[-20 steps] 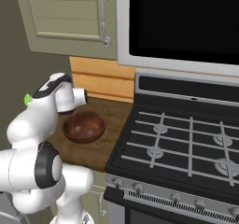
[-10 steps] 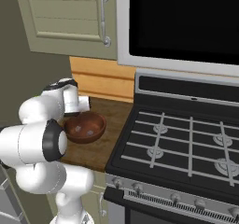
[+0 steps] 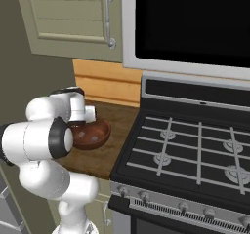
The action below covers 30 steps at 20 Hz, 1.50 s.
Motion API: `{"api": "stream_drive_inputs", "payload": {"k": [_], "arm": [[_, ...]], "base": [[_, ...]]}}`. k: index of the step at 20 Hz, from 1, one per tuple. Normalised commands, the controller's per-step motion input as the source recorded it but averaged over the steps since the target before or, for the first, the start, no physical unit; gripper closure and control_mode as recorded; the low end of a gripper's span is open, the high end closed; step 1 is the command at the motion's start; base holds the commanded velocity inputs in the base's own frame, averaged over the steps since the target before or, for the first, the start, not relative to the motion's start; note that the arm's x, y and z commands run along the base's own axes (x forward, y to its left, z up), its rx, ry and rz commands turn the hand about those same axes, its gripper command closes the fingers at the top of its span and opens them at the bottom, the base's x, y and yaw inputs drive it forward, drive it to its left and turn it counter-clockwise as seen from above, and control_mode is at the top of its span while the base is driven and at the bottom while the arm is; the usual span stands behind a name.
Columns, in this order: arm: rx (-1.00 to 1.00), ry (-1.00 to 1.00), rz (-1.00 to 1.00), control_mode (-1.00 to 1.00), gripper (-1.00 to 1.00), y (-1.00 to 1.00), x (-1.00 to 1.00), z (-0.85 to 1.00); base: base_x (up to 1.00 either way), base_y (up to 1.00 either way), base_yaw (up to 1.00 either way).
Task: Grab a lemon wedge from the fridge and one ice cube from the ice bowl, and put them in the glass of lemonade.
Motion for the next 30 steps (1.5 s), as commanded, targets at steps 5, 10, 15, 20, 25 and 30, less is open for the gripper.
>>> {"api": "stream_drive_inputs", "payload": {"k": [5, 10, 15, 20, 25, 30], "arm": [[0.03, 0.0, 0.0, -1.0, 1.0, 0.03, 0.0, 0.63], [0.0, 0.0, 0.0, -1.0, 1.0, 0.23, 0.33, -0.05], [-0.01, 0.0, 0.0, -1.0, 1.0, 0.24, 0.34, -0.29], [-0.01, 0.0, 0.0, -1.0, 1.0, 0.0, 0.23, -0.39], [0.0, 0.0, 0.0, -1.0, 1.0, 0.0, 0.26, -0.24], [0.0, 0.0, 0.0, -1.0, 1.0, 0.0, 0.31, -0.02]], "base": [[0.0, 0.0, 0.0], [0.0, 0.0, 0.0], [0.0, 0.0, 0.0], [0.0, 0.0, 0.0], [0.0, 0.0, 0.0], [0.0, 0.0, 0.0]]}}
